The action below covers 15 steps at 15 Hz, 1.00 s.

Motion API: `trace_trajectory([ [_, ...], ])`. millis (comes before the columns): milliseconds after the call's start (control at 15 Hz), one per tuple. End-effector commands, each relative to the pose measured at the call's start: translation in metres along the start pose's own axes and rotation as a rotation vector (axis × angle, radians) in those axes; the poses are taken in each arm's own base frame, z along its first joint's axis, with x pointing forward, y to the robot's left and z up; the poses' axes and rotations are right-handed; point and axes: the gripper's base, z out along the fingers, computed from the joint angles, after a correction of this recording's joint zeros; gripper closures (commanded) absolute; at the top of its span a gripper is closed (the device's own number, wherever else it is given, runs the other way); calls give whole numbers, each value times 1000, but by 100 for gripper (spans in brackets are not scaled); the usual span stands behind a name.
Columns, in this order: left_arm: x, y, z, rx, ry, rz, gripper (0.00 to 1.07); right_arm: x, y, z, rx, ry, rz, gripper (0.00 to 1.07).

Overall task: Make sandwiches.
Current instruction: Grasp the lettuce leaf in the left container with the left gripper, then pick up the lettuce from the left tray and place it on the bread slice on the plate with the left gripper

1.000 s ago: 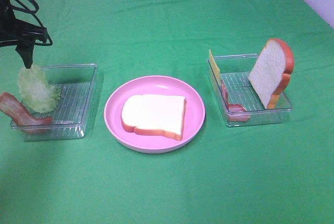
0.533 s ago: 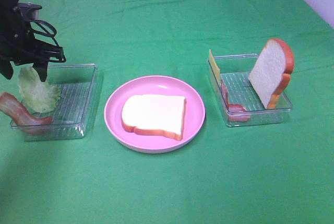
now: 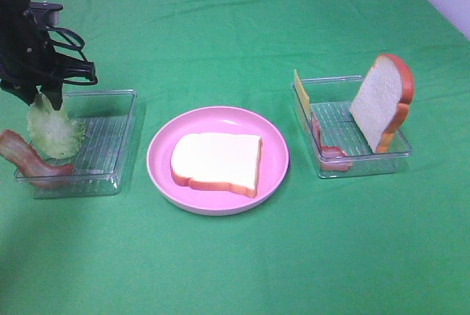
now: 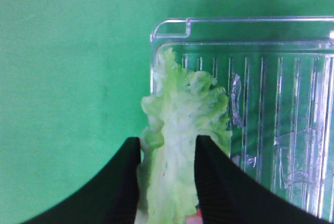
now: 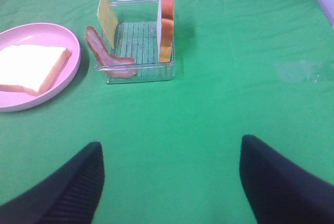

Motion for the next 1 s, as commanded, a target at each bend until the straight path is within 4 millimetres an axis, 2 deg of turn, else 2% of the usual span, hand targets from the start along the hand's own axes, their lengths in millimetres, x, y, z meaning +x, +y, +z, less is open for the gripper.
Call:
trace_trajectory([
  [67, -2, 1, 0, 6, -5, -26, 84, 1, 0, -2, 8, -23, 7, 38],
  [133, -1, 1, 0, 5, -3, -46, 95, 1, 0, -2, 8, -23, 7, 38],
  [267, -1, 0, 0, 12, 0, -53, 107, 1, 0, -2, 8, -23, 7, 38],
  [600, -1, -3, -5, 51, 0, -76, 107, 1, 0, -2, 8, -23, 7, 38],
  [733, -5, -7, -19, 123, -27, -86, 107, 1, 0, -2, 8, -23, 7, 38],
  [867, -11, -18, -43, 272, -89, -117, 107, 1, 0, -2, 8, -23, 7, 38],
  [1000, -13, -31, -53, 420, -92, -135, 107, 1, 0, -2, 8, -23, 7, 38],
])
